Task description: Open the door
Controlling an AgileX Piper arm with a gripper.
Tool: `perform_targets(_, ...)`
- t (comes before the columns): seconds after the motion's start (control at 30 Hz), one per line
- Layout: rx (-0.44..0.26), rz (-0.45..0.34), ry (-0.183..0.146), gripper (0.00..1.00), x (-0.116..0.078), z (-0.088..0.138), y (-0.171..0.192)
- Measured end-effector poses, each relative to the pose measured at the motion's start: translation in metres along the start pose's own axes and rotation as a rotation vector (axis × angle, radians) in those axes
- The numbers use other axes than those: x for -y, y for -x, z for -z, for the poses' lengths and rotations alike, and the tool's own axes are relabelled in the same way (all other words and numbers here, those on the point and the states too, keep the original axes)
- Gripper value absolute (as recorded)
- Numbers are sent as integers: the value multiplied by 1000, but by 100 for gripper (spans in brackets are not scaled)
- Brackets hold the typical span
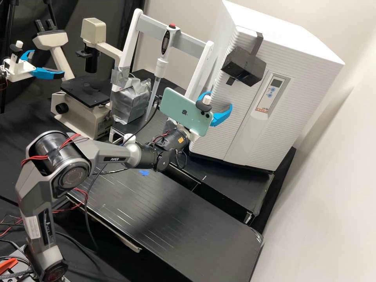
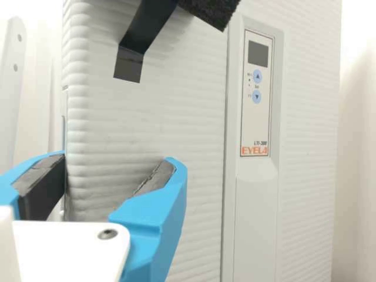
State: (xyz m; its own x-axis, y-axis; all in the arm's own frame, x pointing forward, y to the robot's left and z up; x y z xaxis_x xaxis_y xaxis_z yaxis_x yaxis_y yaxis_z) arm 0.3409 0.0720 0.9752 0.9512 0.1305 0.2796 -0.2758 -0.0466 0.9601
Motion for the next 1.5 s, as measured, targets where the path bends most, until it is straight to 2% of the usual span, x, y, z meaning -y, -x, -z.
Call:
perform_targets(0.33,-39,-12,17,0,-12,-17,15)
perform_targets(0.57,-44,-63,1,0,-23,-35,42)
perform_targets(0.7,-41,-105,-22,0,-31,-42,60)
perform_targets(0.87,2,-131,-34,0,-35,-50,78)
perform_targets(1.13,60,-186,-78,0,-39,-59,95)
perform_targets(1.33,83,-225,-85,0,-41,-65,108)
perform_targets(1.43,121,-235,-83,0,-42,-68,119)
perform_targets(1.47,125,-240,-79,100,-42,-67,123)
perform_targets(1.5,129,-245,-72,100,-43,-66,128)
